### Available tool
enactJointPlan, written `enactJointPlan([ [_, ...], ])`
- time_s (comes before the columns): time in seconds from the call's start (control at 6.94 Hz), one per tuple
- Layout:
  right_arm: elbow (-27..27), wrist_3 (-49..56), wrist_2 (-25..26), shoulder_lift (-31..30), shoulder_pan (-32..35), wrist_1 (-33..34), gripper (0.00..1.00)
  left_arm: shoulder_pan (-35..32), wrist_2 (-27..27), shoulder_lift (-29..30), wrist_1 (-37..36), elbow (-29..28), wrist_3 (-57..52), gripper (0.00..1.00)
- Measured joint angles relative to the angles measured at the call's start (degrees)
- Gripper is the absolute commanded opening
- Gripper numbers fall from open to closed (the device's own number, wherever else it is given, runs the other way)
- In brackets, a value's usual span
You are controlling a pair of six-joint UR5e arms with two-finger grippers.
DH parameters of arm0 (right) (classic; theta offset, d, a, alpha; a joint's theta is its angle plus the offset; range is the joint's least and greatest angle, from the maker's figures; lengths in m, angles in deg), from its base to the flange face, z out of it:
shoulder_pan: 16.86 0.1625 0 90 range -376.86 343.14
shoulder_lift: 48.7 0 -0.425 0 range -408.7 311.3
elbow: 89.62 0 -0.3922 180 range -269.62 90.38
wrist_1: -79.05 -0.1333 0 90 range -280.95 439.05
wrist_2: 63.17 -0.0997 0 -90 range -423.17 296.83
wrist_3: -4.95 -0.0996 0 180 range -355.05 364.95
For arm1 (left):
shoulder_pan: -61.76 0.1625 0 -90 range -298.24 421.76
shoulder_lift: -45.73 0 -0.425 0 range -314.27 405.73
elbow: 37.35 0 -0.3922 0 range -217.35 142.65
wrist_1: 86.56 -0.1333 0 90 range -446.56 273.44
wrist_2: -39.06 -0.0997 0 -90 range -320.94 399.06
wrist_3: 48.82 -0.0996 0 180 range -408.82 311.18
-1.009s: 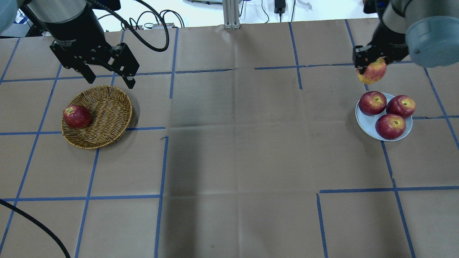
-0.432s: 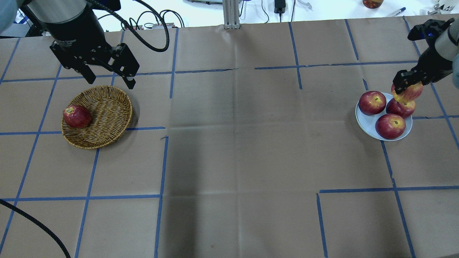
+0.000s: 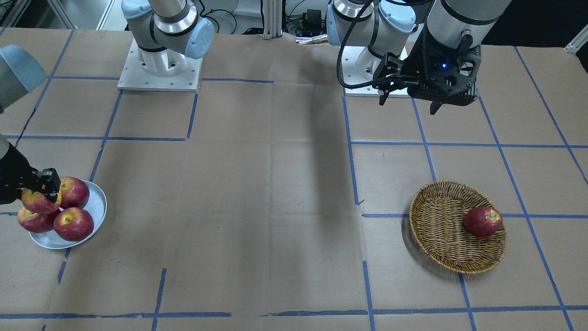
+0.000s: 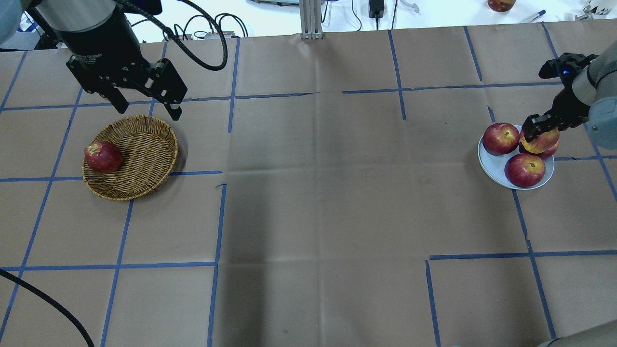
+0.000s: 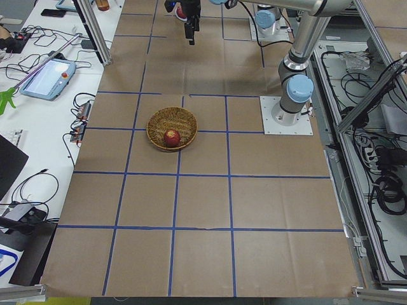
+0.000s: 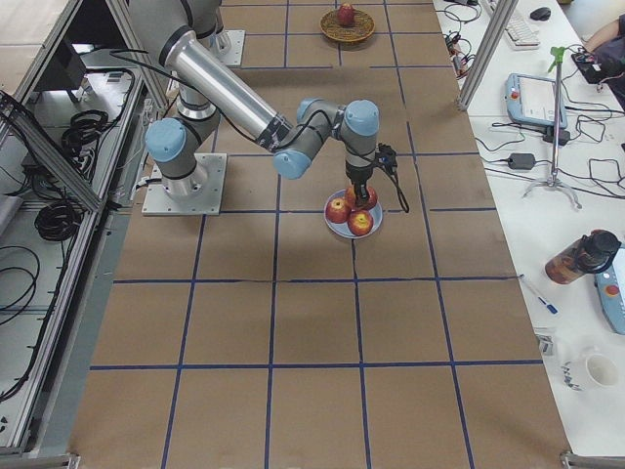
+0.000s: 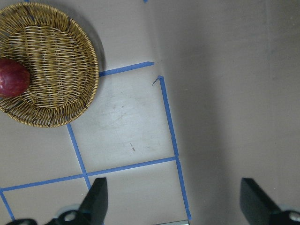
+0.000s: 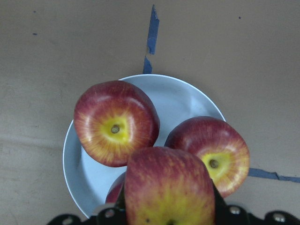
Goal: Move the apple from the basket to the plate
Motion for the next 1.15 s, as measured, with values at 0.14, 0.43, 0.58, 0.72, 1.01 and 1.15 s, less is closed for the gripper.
enactJointPlan([
  [0.14, 0.1, 0.1, 0.0, 0.3, 0.0, 0.2, 1.00, 0.0, 0.0, 0.0, 0.0, 0.0, 0.0, 0.99],
  [0.43, 0.0, 0.0, -0.1, 1.0, 0.0, 0.3, 1.00, 0.0, 0.0, 0.0, 0.0, 0.0, 0.1, 0.99],
  [0.58, -0.3, -0.1, -0.1, 1.1, 0.0, 0.4, 1.00, -0.1, 0.0, 0.0, 0.0, 0.0, 0.1, 0.99],
  [0.72, -0.9, -0.2, -0.2, 0.7, 0.1, 0.3, 1.00, -0.1, 0.0, 0.0, 0.0, 0.0, 0.0, 0.99],
  [1.01, -3.7, -0.6, -1.4, -1.5, 1.3, -1.1, 1.00, -0.1, 0.0, 0.0, 0.1, 0.0, 0.1, 0.99],
  [1.15, -5.1, -1.5, -2.6, -3.5, 3.1, -3.4, 1.00, -0.1, 0.0, 0.0, 0.2, 0.0, 0.1, 0.99],
])
